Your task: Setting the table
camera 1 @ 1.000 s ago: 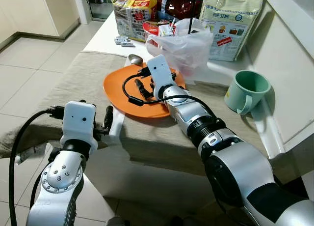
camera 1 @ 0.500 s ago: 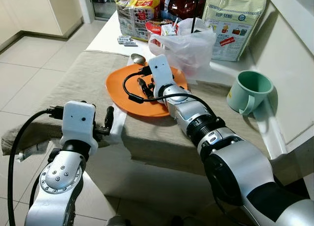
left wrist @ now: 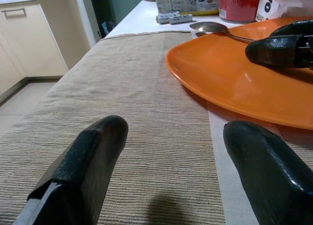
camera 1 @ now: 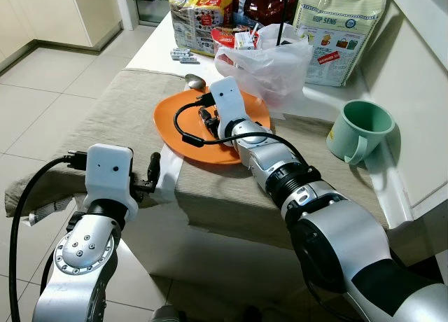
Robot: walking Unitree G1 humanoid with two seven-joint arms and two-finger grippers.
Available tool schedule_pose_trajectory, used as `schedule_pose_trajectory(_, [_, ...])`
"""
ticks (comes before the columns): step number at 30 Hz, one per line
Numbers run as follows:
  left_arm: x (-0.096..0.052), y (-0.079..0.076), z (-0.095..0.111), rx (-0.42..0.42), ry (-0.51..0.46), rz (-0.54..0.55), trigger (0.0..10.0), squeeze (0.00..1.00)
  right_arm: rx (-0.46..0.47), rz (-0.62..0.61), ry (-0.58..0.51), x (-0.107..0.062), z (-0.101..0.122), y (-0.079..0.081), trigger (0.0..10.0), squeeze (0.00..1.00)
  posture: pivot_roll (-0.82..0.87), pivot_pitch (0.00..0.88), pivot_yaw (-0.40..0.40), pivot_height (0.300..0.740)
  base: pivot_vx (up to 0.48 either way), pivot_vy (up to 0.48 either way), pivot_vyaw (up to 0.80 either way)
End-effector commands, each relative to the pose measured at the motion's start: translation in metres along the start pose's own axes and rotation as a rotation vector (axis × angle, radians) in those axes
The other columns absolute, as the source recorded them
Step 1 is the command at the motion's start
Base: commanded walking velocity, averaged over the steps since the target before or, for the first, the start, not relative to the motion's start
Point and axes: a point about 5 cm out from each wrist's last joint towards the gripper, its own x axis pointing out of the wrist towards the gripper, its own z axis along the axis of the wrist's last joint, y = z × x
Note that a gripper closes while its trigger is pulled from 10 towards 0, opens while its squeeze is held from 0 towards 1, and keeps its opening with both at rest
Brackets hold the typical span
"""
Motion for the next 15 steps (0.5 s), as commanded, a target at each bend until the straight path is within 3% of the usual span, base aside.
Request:
schedule_pose_trajectory(1, [-0.0008, -0.0011, 0.0061, 0.006, -0.021, -0.014, 10.0, 0.0, 0.017, -0.003, 0.167, -0.0049, -0.0402, -0.0002, 0.0, 0.0, 0.18, 0.137, -0.037, 0.74, 0.0, 0.0, 0.0])
schedule_pose_trajectory(15, [0.0017, -0.0015, 0.0068, 0.023, -0.021, -0.029, 10.0, 0.0, 0.022, -0.002, 0.11, -0.0041, -0.0347, 0.0012, 0.0, 0.0, 0.17, 0.135, -0.021, 0.74, 0.0, 0.0, 0.0])
